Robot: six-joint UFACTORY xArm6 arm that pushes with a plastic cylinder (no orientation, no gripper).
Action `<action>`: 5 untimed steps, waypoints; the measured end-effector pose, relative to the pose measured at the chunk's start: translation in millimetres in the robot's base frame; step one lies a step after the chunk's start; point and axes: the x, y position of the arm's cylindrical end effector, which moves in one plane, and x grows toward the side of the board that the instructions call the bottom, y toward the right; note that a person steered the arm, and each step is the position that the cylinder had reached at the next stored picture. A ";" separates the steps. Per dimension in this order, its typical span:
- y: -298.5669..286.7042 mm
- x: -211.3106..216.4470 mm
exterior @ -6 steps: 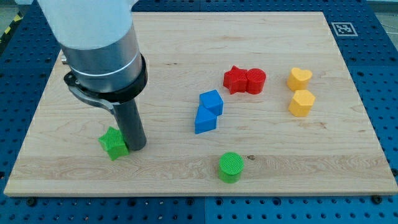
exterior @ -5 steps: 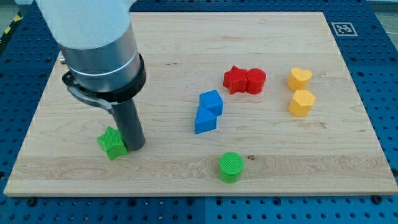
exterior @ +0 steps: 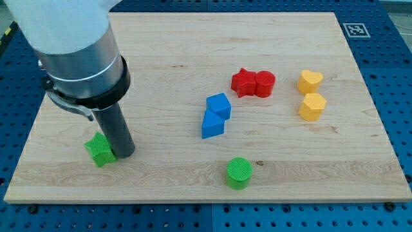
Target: Place green star to the bottom left of the board
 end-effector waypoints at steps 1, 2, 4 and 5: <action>-3.0 -18.4; -14.6 -19.1; -21.6 -3.4; -25.2 6.8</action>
